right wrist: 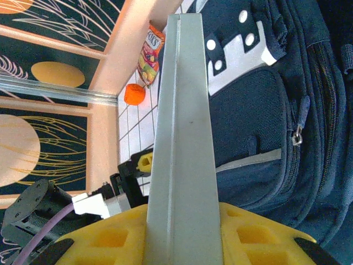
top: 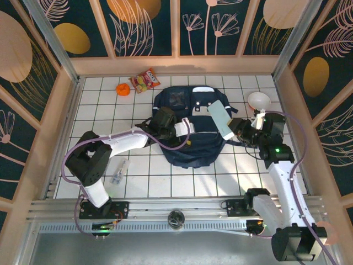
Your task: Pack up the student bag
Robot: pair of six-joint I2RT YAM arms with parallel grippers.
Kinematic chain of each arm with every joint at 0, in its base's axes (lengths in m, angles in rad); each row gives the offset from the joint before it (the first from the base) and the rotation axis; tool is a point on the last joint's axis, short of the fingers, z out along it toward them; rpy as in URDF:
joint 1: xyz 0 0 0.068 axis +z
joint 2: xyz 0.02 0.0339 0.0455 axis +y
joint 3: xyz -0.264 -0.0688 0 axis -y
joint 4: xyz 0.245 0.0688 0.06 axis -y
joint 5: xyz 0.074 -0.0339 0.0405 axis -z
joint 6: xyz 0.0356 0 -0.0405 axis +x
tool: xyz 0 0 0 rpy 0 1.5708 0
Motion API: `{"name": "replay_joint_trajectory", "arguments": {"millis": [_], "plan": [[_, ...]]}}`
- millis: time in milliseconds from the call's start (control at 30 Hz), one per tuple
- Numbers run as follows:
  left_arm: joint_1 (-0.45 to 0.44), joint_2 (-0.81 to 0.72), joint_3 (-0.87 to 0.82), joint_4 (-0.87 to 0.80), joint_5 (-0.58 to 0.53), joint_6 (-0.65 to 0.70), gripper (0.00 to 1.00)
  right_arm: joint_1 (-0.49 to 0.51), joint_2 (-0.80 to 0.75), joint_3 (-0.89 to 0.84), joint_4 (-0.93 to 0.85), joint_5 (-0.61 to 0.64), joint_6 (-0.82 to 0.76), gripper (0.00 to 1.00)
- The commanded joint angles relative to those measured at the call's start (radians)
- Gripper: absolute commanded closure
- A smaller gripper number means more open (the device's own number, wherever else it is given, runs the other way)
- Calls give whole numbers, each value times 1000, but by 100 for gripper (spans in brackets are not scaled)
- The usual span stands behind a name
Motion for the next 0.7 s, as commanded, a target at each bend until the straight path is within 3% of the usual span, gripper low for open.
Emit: {"name": "replay_joint_trajectory", "arguments": {"millis": [0, 33, 167, 267, 333, 667], "plan": [[0, 9, 10, 10, -74, 53, 24, -5, -34, 16, -8, 5, 19, 85], [0, 9, 8, 12, -81, 55, 29, -5, -40, 14, -10, 5, 21, 85], [0, -30, 8, 67, -84, -27, 69, -5, -79, 22, -62, 22, 20, 86], [0, -84, 32, 123, -116, -146, 94, -14, -106, 89, -178, 107, -33, 86], [0, -101, 66, 144, -166, -220, 100, -20, -108, 139, -248, 158, -57, 86], [7, -102, 265, 142, -297, -456, 100, -19, -189, 167, -421, 231, -24, 86]]}}
